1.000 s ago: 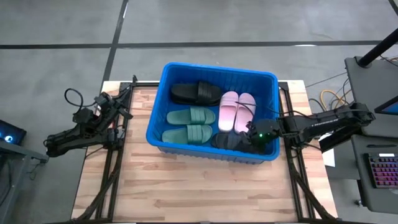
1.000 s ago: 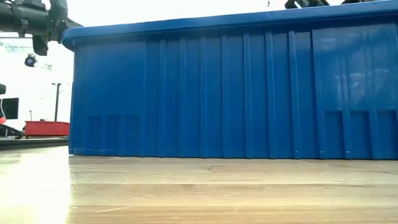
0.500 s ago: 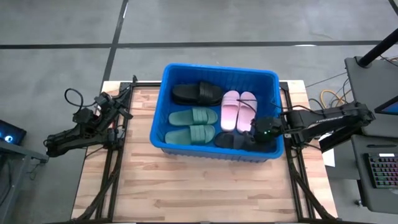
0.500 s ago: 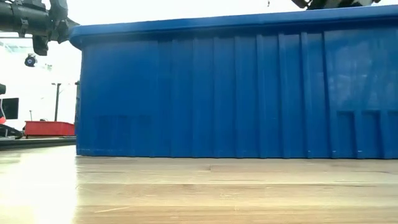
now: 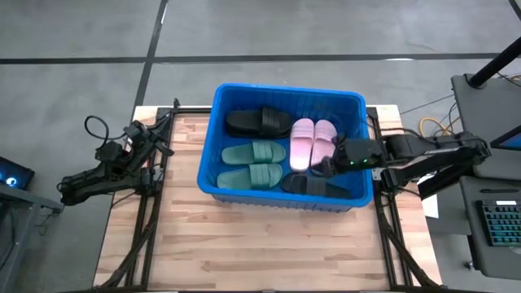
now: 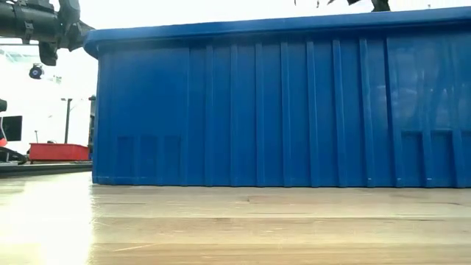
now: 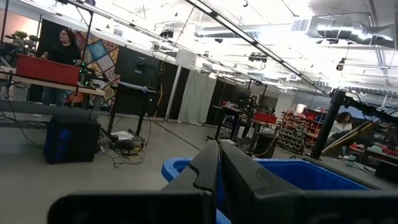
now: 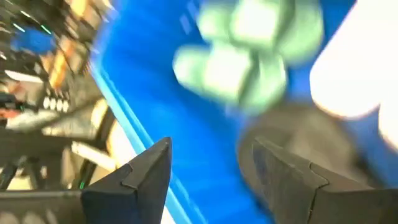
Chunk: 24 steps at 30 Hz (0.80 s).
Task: Pick and place slides into bin
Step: Return to Home Position
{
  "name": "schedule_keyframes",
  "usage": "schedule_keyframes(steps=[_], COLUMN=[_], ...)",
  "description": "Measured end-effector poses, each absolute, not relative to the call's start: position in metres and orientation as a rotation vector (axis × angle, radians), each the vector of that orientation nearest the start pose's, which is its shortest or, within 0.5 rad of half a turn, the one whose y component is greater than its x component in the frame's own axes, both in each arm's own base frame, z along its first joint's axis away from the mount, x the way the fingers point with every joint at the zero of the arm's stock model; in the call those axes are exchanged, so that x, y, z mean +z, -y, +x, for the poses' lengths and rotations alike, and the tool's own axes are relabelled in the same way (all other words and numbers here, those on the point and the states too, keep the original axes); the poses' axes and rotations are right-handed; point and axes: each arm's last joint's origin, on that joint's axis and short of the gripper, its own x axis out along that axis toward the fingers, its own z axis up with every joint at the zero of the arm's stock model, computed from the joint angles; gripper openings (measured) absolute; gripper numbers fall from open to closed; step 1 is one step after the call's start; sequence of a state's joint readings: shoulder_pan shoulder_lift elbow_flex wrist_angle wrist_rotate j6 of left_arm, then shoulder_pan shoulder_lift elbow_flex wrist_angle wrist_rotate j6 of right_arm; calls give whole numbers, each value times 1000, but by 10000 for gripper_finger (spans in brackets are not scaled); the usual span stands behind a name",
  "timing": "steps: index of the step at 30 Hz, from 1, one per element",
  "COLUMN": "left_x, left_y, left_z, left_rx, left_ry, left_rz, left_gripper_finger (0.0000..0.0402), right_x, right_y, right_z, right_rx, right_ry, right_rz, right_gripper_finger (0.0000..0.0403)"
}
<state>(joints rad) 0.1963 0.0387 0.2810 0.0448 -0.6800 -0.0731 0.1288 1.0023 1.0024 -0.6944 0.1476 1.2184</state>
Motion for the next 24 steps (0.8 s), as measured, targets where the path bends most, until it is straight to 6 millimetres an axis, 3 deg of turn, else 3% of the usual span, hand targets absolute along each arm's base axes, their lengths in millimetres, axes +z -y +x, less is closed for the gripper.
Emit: schedule_keyframes(steps=[3,9,12,18,24], left_x=[257,258,258,259,260], left_y=[-31,-30,-30,-30,-30], left_z=[61,61,61,61,61], left_rx=[859,834,834,833,833], left_ry=[320,326,326,329,335], left_rz=[-139,-137,-137,-138,-139], left_gripper_finger=[2,2,2,2,2], right_x=[348,405,425,439,430], right_y=[-19,-23,-25,-20,-15], right_z=[199,206,201,178,161], right_rx=[-415,-181,-208,-287,-291], right_ry=[-429,-103,5,25,16], right_rz=[926,528,351,226,150], right_gripper_finger=[214,214,210,163,60])
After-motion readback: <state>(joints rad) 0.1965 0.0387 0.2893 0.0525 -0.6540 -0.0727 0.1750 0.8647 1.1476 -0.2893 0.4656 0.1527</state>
